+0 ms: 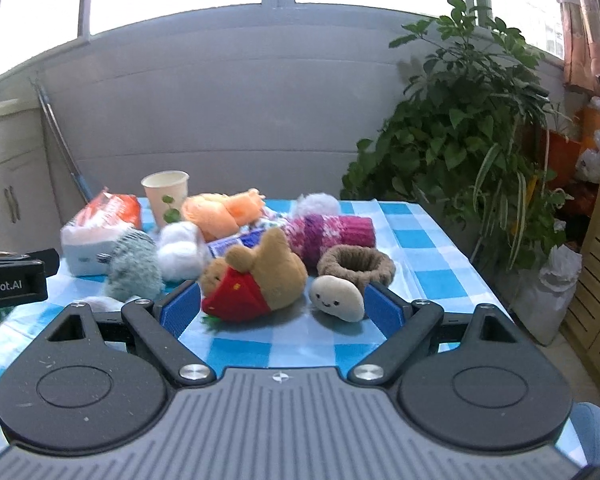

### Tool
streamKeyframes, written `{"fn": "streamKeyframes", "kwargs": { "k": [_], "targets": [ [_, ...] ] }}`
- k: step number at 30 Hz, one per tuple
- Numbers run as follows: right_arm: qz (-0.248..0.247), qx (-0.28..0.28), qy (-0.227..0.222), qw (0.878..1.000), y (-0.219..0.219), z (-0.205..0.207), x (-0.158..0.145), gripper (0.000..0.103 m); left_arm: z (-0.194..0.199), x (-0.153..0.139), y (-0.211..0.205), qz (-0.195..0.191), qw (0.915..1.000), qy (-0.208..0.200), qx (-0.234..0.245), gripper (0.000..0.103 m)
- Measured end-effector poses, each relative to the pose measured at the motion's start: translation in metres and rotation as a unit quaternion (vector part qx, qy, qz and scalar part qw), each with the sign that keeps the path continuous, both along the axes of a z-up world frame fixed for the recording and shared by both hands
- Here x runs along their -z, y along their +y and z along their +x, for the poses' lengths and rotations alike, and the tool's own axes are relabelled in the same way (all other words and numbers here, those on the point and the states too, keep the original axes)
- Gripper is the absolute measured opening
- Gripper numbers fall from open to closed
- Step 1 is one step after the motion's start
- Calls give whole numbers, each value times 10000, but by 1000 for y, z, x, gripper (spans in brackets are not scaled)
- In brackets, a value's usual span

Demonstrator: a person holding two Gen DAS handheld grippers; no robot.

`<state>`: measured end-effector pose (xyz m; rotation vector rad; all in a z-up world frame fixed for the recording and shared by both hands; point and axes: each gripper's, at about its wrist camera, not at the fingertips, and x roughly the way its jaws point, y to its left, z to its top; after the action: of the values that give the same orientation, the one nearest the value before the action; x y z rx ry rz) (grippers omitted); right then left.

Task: Organize soft objects
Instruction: 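Move the left gripper to the white wristband while the right approaches the brown wristband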

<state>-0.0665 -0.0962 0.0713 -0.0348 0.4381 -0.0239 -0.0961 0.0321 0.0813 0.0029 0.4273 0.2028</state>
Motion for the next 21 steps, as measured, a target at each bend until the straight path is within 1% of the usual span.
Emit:
{"fn": "streamKeyframes", "kwargs": {
  "k": [6, 12, 18, 21],
  "targets": [
    [65, -221, -127, 9997, 7, -15, -3, 103, -18, -15, 12, 148, 9994, -165, -248, 102],
    [125, -463, -205, 9986, 13, -23, -5, 103, -36, -26, 21, 251, 9983, -343, -390, 102],
    [237, -629, -277, 9974, 12, -32, -7, 103, -49, -32, 24, 304, 9974, -460, -465, 102],
    [187, -642, -298, 9973, 12, -33, -5, 103, -51, -32, 25, 336, 9971, -488, -476, 102]
  ]
}}
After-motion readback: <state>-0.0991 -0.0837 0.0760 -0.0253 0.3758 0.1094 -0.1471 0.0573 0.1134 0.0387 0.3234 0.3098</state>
